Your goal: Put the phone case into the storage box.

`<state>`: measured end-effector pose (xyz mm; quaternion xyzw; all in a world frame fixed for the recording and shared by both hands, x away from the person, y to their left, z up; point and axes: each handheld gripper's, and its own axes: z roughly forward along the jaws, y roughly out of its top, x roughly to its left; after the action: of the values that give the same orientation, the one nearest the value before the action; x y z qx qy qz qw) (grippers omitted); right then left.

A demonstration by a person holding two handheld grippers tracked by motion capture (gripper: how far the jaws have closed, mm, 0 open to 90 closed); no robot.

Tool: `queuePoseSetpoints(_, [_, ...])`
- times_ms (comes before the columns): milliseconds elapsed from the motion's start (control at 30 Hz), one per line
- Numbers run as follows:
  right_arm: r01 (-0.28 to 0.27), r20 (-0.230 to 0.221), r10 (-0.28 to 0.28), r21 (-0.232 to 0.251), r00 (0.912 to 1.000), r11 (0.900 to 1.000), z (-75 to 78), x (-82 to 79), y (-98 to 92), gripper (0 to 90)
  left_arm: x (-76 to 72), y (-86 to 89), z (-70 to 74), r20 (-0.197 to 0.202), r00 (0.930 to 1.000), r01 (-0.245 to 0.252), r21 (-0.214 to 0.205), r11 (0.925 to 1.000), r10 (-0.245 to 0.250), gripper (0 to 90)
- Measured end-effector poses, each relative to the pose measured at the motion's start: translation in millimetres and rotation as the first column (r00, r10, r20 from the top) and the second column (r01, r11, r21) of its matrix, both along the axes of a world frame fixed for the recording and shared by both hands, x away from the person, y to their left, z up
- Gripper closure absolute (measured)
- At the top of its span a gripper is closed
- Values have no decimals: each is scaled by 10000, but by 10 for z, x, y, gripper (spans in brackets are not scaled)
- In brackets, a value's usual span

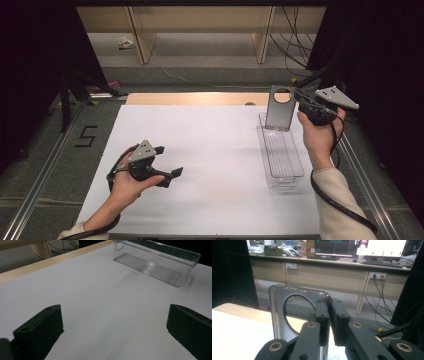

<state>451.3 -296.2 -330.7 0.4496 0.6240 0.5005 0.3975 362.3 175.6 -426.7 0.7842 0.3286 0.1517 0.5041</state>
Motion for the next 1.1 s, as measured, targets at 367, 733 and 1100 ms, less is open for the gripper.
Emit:
queuePoseSetpoints(367, [59,25,-59,-24,10000,10000,-5,21,-11,854,-1,1,0,-1,10000,-7,1,10000,7,1])
queuePoseSetpoints(733, [93,29,-93,-132,10000,9999,-9,37,-6,854,4,0,-12,-60,10000,-3,-15,10000,3,1])
queuePoseSetpoints(1100, [193,41,-193,-150,9998,9997,-12,52,-5,854,6,-2,-16,-87,10000,10,-16,10000,-10,1])
